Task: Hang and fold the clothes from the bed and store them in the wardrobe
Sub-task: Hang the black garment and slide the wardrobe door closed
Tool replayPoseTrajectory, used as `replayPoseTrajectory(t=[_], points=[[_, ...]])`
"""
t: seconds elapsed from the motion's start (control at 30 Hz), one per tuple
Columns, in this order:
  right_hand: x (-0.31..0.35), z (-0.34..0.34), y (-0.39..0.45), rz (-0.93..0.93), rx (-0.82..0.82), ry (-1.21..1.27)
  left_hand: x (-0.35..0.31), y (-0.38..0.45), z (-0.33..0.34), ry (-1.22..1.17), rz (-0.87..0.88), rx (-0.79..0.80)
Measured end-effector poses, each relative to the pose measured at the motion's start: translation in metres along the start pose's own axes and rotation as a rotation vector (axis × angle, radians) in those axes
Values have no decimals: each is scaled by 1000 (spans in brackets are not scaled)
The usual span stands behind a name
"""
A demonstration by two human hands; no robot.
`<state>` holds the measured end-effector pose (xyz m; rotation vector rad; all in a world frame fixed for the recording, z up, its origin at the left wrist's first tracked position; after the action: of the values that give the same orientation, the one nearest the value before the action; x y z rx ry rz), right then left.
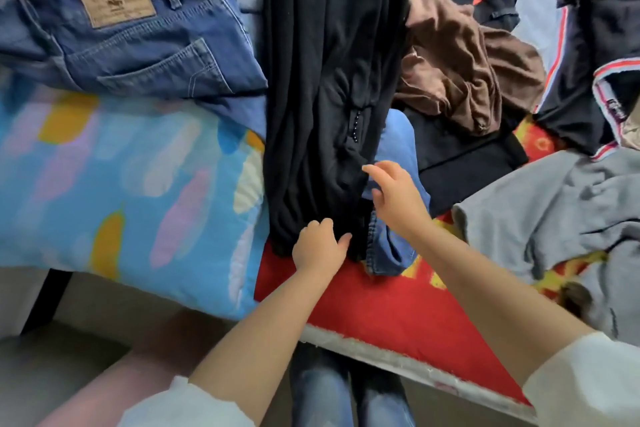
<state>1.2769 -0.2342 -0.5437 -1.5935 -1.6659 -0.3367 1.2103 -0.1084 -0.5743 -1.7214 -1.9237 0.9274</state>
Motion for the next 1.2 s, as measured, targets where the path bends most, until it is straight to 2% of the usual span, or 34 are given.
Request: replayPoseTrajectory(t=[0.1, 0.23, 0.33, 0.43, 0.57, 0.67, 0.77, 0.87, 0.93, 1.07, 1.13, 1.2], points=[[10, -1, 36, -113, 41, -151, 15, 9, 3, -135, 43, -6], [27, 28, 63, -96, 361, -480, 41, 5, -5, -322, 136, -4], [36, 36, 69, -112, 352, -578, 72, -1, -18, -566, 17, -53], [40, 31, 63, -113, 395, -571, 94, -10, -42, -939, -119, -106], [60, 21, 47, -42, 501, -386, 87, -32, -87, -1202, -72, -146], [90, 3, 36, -141, 472, -422, 97, -59, -114, -1312, -214, -305], [118, -24, 22, -233, 420, -457, 101, -80, -132, -1245, -302, -408], [142, -53, -15, -295, 428, -457, 86, -113, -148, -1141, -167, -409], [148, -77, -45, -271, 472, -442, 66, -140, -150, -957, -23, -289], [137, -110, -124, -34, 789, -369, 25, -203, -137, -393, 145, 72], [136, -125, -156, 78, 871, -345, 10, -236, -139, -242, 178, 179], [141, -138, -179, 93, 864, -334, -3, -274, -141, -204, 188, 210]])
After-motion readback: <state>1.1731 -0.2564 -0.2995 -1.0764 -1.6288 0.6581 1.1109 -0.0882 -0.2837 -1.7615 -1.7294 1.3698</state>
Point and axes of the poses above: each hand's wrist, its own y-axis towards the middle knuckle, its own z-axis out of the palm, x = y × z, the point moved 7 cm from there along y, towards the middle knuckle, and after that the axes turned 13 degrees about y, right-handed, at the moved point
